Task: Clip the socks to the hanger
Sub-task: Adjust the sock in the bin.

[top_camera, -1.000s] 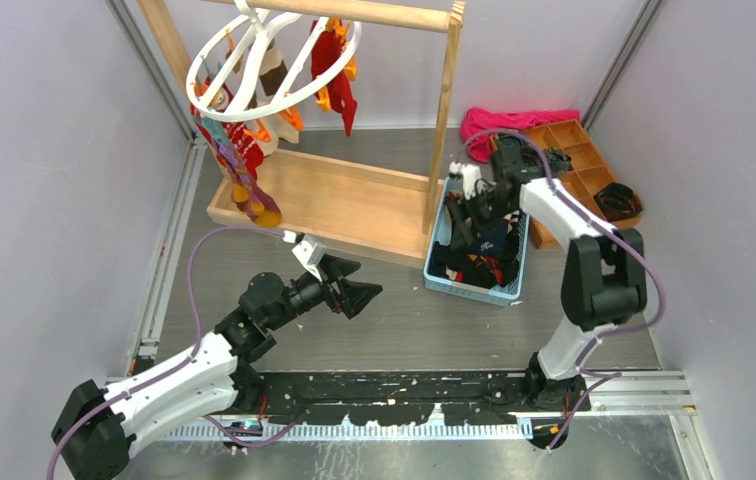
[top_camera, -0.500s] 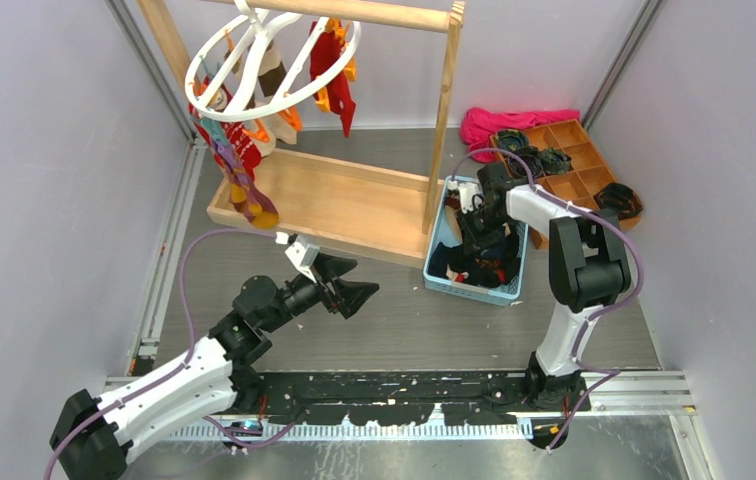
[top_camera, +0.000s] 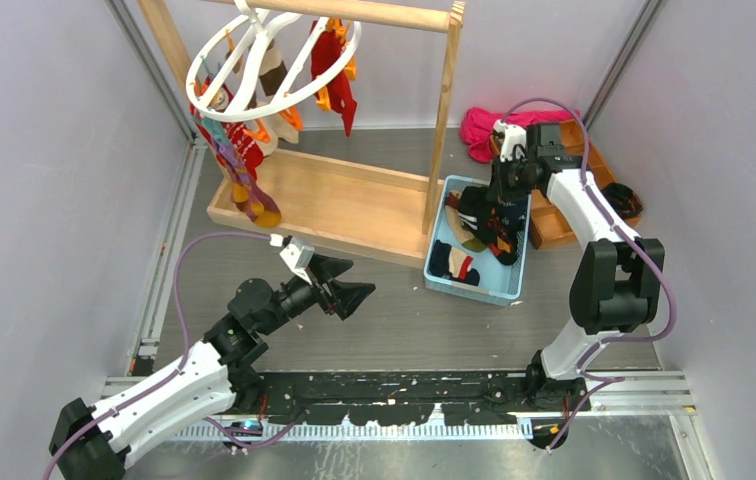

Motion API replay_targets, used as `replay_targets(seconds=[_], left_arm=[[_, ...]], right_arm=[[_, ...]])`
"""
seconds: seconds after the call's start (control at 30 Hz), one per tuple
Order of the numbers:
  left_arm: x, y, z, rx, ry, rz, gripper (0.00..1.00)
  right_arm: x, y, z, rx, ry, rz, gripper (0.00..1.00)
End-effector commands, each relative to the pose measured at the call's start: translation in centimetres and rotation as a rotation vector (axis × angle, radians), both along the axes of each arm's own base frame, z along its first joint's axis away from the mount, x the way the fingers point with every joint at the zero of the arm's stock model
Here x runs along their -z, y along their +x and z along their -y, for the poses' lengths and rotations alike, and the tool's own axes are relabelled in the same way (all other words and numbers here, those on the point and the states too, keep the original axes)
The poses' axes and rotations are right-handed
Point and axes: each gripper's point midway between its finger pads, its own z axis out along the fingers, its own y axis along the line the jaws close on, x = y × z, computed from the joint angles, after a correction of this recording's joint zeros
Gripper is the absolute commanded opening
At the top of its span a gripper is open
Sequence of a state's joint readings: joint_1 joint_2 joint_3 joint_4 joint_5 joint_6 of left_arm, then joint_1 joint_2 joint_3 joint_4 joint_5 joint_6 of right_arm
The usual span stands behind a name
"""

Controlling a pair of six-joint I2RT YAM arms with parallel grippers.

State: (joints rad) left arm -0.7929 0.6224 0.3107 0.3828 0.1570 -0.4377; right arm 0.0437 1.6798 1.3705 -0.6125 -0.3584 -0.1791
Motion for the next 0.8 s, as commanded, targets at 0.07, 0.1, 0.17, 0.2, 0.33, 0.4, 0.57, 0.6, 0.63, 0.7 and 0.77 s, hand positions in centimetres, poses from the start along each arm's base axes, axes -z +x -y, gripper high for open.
replay_targets(seconds=[0.07, 0.1, 0.17, 0.2, 0.33, 0.4, 0.57, 0.6, 0.63, 0.7, 0.77], left_arm=[[-0.6, 0.0, 0.0, -0.005, -0.011, 0.023, 0.82], [-0.6, 0.0, 0.0, -0.005, -0.011, 0.024, 0.82], [-0.7, 0.0, 0.0, -0.004, -0.012, 0.025, 0.82], [-0.6, 0.0, 0.0, -0.004, -0.011, 0.023, 0.82], [-0.6, 0.0, 0.0, -0.003, -0.012, 0.023, 0.82], [-0.6, 0.0, -0.1, -0.004, -0.011, 0.023, 0.82], [-0.6, -0.1, -0.1, -0.004, -0.013, 0.025, 0.82], [-0.6, -0.1, -0.2, -0.006, -0.013, 0.025, 0.82], [-0.6, -0.1, -0.1, -0.005, -0.013, 0.024, 0.82], [-0.6, -0.1, -0.2, -0.005, -0.015, 0.026, 0.82], [-0.6, -0.1, -0.2, -0.006, -0.016, 0.026, 0.82]], right_arm=[[-1.0, 1.5, -0.3, 0.043, 0.046, 0.028, 0.07], [-0.9, 1.7, 0.0, 0.053, 0.041, 0.028, 0.11], [-0.6, 1.8, 0.2, 0.059, 0.038, 0.017, 0.24], [-0.5, 1.7, 0.0, 0.051, 0.045, 0.006, 0.3], [-1.9, 0.9, -1.2, -0.01, 0.133, -0.002, 0.44], [-3.3, 0.7, -1.3, -0.017, 0.144, 0.031, 0.49], [-5.8, 0.7, 1.2, 0.026, 0.145, 0.098, 0.6], [-5.9, 0.5, 1.6, 0.026, 0.137, 0.105, 0.6], [-6.0, 0.2, 2.0, 0.024, 0.129, 0.105, 0.6], [-6.0, -0.6, 2.0, -0.011, 0.122, 0.099, 0.6], [-5.7, -2.2, 1.2, -0.084, 0.137, 0.073, 0.59]])
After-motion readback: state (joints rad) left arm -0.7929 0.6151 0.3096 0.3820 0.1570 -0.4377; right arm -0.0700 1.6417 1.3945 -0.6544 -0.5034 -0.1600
